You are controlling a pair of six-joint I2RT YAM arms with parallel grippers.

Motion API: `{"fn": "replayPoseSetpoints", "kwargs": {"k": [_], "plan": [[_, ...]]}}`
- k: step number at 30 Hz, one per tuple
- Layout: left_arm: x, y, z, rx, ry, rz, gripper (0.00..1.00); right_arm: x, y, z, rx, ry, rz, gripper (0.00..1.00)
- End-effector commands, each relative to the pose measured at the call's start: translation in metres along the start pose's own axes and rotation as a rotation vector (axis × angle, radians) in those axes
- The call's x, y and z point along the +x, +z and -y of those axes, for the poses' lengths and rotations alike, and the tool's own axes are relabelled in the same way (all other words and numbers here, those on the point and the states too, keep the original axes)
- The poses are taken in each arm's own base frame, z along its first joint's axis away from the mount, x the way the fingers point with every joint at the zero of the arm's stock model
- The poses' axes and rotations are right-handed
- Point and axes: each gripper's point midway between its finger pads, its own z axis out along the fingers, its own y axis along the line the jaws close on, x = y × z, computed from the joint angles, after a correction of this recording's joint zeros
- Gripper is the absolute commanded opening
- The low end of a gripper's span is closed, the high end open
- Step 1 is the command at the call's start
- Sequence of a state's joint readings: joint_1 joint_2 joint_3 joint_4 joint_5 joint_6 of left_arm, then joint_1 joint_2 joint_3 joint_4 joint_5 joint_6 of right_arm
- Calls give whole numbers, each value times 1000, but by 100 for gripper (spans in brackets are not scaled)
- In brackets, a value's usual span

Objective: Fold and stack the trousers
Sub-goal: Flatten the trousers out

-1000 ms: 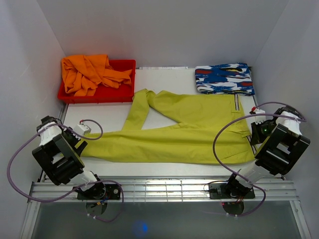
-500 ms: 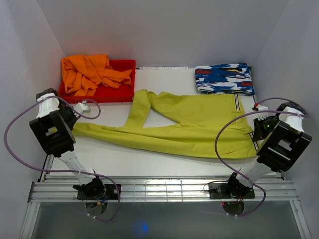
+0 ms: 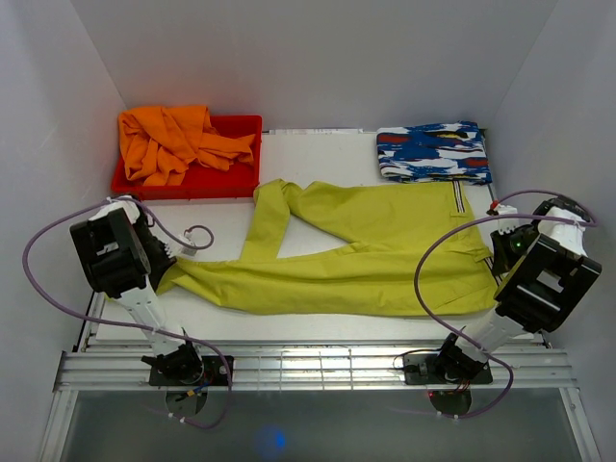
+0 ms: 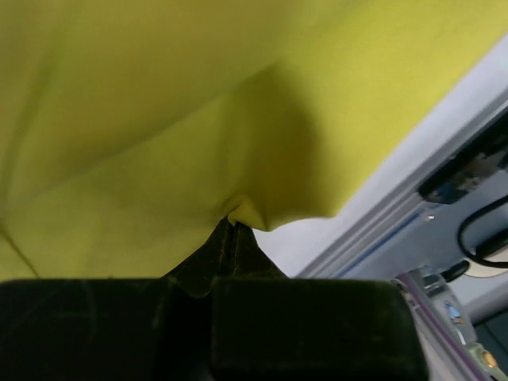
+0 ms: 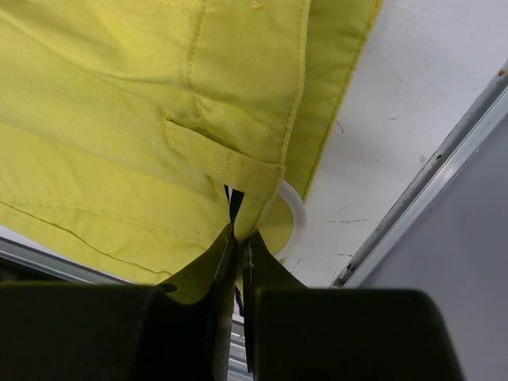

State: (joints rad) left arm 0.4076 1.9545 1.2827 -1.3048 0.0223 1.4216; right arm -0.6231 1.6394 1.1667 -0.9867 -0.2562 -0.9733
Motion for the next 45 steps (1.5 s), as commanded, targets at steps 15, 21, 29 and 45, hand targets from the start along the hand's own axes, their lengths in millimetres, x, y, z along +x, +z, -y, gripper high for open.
{"fn": "replayPoseSetpoints", "kwargs": {"k": [15, 21, 29, 45], "plan": [[12, -97, -37, -267, 6, 82, 15, 0, -14, 13, 110, -82, 11, 8], [-12, -105, -63, -297, -82, 195, 98, 0, -12, 7, 82, -69, 13, 8], [-14, -88, -43, -401, -81, 264, 96, 16, 3, -6, 56, -70, -8, 8], [5, 21, -16, -304, -162, 194, 92, 23, -1, 9, 149, -111, -47, 8]]}}
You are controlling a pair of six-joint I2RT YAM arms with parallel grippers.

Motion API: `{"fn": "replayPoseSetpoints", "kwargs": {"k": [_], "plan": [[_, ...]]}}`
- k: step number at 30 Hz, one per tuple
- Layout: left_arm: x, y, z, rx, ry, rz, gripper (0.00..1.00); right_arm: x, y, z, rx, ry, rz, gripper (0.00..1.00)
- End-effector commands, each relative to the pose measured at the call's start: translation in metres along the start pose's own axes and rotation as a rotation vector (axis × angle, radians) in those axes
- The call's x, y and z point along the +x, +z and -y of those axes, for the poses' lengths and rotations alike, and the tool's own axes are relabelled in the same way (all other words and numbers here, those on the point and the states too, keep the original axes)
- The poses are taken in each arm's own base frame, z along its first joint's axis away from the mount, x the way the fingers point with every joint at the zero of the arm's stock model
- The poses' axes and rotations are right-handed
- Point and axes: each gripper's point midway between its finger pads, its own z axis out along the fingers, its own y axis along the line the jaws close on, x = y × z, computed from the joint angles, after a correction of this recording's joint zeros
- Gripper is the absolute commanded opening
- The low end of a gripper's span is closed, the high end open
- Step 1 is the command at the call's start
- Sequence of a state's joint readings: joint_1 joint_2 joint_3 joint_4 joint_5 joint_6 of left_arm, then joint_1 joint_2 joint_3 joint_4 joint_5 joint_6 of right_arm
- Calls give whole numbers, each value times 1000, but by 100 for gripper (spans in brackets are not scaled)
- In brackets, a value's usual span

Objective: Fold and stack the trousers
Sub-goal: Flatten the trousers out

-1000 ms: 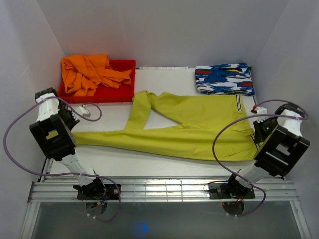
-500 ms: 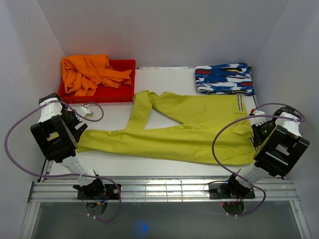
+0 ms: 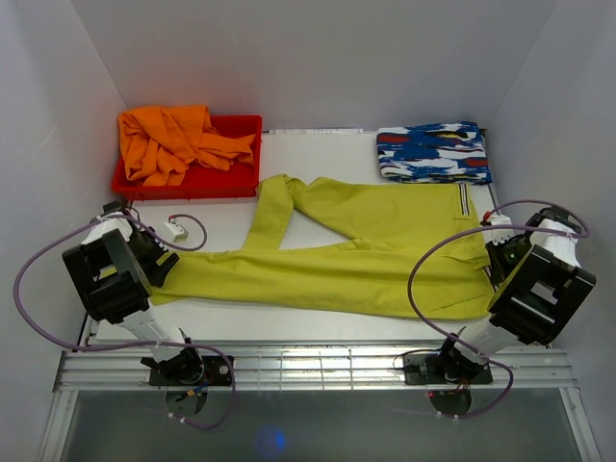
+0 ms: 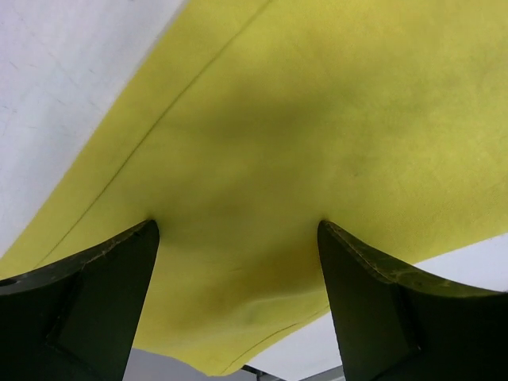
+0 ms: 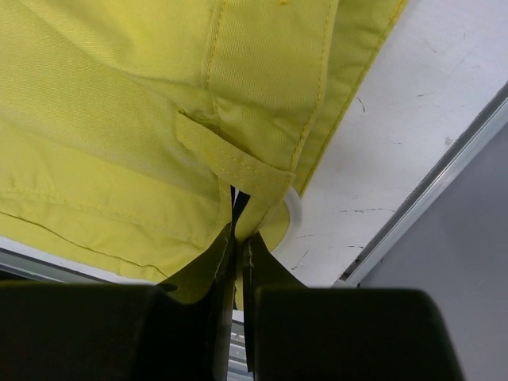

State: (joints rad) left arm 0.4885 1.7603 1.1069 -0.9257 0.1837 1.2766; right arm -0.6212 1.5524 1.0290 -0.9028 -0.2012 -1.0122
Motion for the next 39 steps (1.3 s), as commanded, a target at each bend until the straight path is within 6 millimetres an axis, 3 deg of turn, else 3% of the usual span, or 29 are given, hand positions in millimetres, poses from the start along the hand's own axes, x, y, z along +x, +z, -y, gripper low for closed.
{"fn": "replayPoseSetpoints", "kwargs": {"k": [1, 6, 7, 11, 14, 15, 16, 17, 18, 19, 21, 22, 24, 25, 27, 28, 30, 33, 39], "plan": [[39, 15, 35, 59, 37, -85, 92, 5, -9, 19, 103, -67, -24, 8], [79, -11, 50, 109, 115, -135, 94, 8, -7, 20, 109, -79, -36, 8], [85, -23, 36, 78, 99, -130, 94, 10, -7, 19, 106, -96, -42, 8], [86, -44, 22, 85, 109, -107, 95, 32, 3, -7, 32, -149, -88, 8], [44, -70, 11, 1, 167, 39, 98, 36, 2, -13, 22, -174, -95, 33], [28, -77, 9, -26, 147, 83, 98, 31, -4, -10, 33, -176, -84, 47], [-3, -83, 10, -43, 173, 161, 98, 26, -9, -8, 38, -175, -70, 54], [-24, -99, 6, -92, 184, 200, 98, 17, -13, -7, 35, -168, -37, 58], [-43, -104, 6, -108, 188, 233, 98, 7, -20, -4, 40, -143, -10, 62], [-77, -105, 16, -95, 172, 282, 98, -10, -37, 5, 57, -136, 30, 64], [-119, -116, 15, -133, 157, 357, 98, -35, -47, 6, 33, -91, 91, 65], [-148, -112, 32, -92, 120, 385, 98, -52, -62, 14, 56, -93, 127, 65], [-180, -102, 40, -77, 102, 409, 98, -70, -64, 9, 26, -81, 165, 65], [-201, -93, 58, -36, 124, 417, 98, -77, -64, 5, 18, -54, 180, 65], [-224, -73, 66, 7, 51, 438, 98, -98, -54, -5, 10, -80, 196, 61], [-241, -59, 89, 54, 82, 429, 98, -102, -47, -11, -4, -59, 189, 58], [-259, -34, 94, 78, 16, 423, 98, -121, -31, -20, -3, -84, 202, 54], [-287, -13, 104, 87, -10, 452, 98, -146, -12, -16, 49, -53, 234, 53], [-303, 29, 92, -25, -120, 407, 98, -162, 31, -11, 38, 25, 201, 50]]}}
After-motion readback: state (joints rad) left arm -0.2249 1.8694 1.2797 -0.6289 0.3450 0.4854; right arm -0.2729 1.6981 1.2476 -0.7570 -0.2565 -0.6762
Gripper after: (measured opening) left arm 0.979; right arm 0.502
